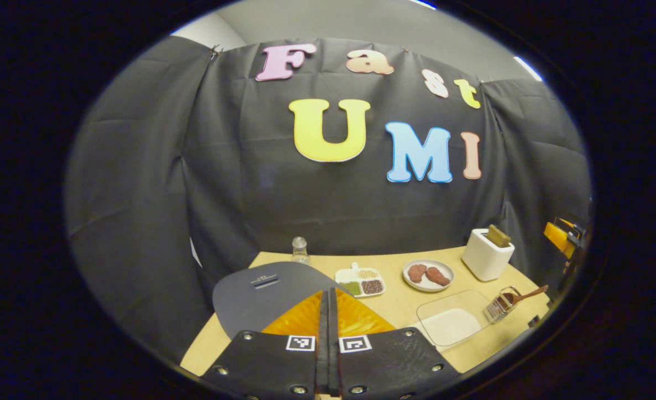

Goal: Close the left gripper, press the button to open the rice cooker; take a wooden spoon from the chopstick holder with the right hand, scoop a spoonful of rice and pour it into the rice cooker, then put the wooden spoon back into the chopstick holder.

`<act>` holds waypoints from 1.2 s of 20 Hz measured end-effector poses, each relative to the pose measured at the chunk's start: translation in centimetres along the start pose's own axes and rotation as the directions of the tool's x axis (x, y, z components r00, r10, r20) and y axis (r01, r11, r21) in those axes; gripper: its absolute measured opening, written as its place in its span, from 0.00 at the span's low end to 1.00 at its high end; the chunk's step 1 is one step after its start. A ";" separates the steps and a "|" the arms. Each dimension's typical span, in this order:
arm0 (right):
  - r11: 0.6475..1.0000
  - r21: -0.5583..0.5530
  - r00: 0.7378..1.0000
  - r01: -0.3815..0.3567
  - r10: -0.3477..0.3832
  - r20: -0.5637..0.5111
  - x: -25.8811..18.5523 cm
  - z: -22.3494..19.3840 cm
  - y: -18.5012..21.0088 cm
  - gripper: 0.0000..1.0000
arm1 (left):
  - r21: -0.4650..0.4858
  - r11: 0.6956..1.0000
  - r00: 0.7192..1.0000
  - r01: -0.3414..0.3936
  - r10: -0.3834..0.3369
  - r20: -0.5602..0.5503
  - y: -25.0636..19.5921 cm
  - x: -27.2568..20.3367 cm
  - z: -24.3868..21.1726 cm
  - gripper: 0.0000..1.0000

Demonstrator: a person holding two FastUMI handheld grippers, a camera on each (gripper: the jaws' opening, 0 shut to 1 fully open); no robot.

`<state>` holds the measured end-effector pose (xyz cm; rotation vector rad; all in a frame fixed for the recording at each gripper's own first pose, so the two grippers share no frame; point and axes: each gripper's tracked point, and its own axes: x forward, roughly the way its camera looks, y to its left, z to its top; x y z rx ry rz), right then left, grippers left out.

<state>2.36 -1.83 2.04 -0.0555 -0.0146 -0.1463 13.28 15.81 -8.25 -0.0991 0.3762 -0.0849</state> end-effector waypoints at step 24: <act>0.998 0.049 0.999 0.027 -0.025 -0.039 0.8 -3.1 -3.0 0.99 | -0.053 0.998 0.954 -0.023 0.007 -0.300 3.6 5.3 -7.8 0.01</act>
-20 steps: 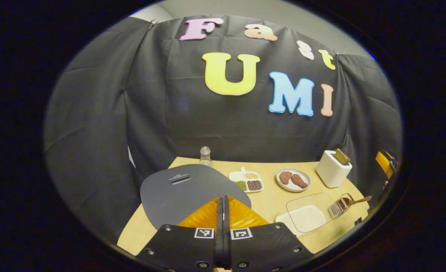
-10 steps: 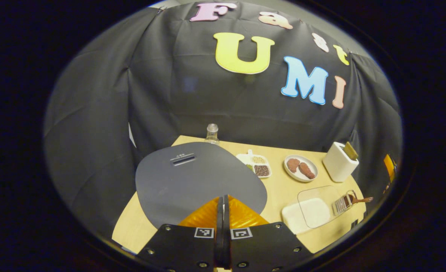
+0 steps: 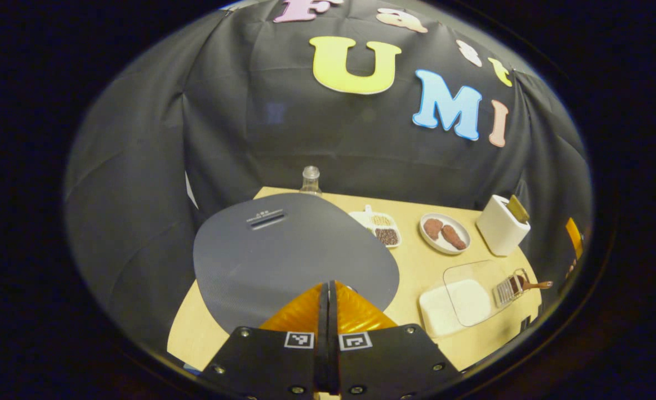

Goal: Close the left gripper, press the button to open the rice cooker; take a wooden spoon from the chopstick holder with the right hand, scoop a spoonful of rice and pour it into the rice cooker, then put the wooden spoon back into the chopstick holder.

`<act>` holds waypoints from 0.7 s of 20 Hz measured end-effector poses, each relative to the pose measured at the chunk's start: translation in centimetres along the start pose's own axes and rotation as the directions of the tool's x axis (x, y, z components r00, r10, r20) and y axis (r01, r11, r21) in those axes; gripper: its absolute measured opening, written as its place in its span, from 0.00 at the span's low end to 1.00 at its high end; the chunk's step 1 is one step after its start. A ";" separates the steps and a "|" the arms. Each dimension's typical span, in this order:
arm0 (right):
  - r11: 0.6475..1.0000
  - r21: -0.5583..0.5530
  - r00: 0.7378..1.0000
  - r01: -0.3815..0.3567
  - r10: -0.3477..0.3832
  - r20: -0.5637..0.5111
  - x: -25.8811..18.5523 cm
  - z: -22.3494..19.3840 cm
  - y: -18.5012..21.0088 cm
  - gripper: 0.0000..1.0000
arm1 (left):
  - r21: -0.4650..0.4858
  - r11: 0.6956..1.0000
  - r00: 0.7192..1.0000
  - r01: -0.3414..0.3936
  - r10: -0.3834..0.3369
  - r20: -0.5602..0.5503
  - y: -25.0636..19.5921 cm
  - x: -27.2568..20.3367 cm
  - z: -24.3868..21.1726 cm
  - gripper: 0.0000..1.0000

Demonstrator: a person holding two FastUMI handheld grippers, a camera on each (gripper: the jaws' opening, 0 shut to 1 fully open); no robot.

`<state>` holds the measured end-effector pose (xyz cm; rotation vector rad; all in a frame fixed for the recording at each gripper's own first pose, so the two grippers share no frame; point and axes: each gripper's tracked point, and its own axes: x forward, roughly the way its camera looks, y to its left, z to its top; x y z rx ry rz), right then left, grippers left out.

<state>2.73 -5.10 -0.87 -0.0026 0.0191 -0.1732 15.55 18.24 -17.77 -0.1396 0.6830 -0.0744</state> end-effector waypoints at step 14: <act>0.999 0.034 0.999 -0.033 0.035 -0.038 -0.1 -1.1 0.5 0.99 | 0.111 0.994 0.995 -0.015 0.025 -0.094 -0.6 0.4 -0.9 0.02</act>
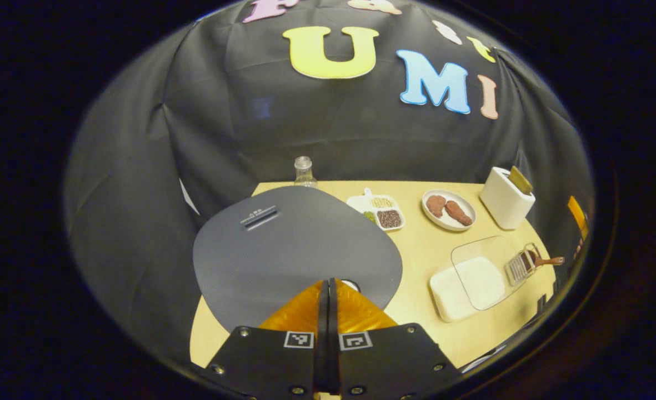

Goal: Close the left gripper, press the button to open the rice cooker; take a wooden spoon from the chopstick holder with the right hand, scoop a spoonful of rice and pour it into the rice cooker, then put the wooden spoon back into the chopstick holder.

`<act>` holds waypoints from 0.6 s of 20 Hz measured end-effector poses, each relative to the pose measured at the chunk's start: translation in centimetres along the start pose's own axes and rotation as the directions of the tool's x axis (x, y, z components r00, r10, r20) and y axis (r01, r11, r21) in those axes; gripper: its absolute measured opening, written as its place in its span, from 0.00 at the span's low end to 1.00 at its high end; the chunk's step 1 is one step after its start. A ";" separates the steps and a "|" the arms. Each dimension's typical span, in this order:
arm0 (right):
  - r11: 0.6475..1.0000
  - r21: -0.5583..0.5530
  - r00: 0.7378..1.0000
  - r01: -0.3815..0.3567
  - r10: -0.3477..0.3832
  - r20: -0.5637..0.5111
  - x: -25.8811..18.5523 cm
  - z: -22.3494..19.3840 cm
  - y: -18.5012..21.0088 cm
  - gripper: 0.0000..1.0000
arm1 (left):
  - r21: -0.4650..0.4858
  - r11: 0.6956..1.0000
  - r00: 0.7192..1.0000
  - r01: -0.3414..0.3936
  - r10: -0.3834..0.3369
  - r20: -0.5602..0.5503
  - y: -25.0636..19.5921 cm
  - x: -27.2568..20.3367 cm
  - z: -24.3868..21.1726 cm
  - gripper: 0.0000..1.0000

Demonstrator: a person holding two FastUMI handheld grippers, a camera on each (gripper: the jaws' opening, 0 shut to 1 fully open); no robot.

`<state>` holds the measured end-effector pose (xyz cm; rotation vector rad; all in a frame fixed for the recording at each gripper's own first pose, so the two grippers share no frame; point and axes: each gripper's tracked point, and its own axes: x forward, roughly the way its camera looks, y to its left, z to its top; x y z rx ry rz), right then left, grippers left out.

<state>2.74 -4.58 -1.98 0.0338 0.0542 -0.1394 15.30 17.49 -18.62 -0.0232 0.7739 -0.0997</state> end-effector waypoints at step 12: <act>0.994 0.042 0.995 0.096 -0.097 0.016 -1.7 0.8 -4.9 0.99 | -0.076 0.980 0.902 -0.185 0.200 0.382 2.0 -6.7 7.9 0.02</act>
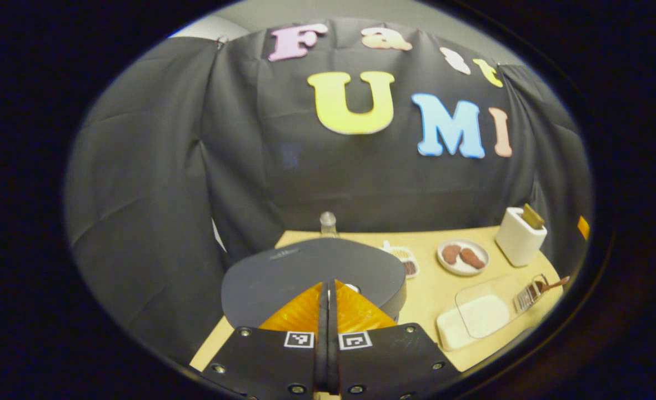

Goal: Close the left gripper, press the button to open the rice cooker; take a wooden spoon from the chopstick holder with the right hand, scoop a spoonful of rice and pour it into the rice cooker, then put the wooden spoon back into the chopstick holder.

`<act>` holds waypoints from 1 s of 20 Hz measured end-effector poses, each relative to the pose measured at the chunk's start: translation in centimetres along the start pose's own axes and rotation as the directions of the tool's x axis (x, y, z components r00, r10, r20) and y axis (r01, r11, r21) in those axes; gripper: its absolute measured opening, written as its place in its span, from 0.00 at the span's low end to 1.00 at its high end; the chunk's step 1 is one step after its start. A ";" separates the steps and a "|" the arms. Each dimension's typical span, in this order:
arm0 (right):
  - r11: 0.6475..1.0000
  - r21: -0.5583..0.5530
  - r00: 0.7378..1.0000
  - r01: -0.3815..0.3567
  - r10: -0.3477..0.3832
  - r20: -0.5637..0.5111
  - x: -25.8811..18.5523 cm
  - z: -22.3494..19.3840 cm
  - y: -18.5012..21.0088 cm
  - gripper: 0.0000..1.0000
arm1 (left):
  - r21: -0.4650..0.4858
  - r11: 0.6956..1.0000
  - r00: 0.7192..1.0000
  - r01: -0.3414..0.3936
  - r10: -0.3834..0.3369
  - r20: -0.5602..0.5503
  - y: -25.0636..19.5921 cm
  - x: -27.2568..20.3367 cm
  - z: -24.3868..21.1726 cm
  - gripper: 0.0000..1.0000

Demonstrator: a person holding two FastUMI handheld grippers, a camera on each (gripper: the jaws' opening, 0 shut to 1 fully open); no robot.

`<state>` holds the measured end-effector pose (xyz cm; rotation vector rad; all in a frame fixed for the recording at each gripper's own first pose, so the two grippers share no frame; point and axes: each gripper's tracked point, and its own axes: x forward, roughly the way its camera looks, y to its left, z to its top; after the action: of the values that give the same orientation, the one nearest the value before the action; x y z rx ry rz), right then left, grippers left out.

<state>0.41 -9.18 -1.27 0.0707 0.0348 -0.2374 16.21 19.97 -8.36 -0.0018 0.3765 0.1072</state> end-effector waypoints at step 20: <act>0.985 0.075 0.988 0.155 -0.155 -0.010 -5.5 -1.7 -10.3 0.99 | 0.028 0.989 0.911 0.147 -0.146 0.386 -13.3 -10.8 5.9 0.92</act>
<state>-7.45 -17.72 -3.37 0.1441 0.0355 -0.3942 9.80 5.74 0.83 -0.0105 -0.0218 -0.0420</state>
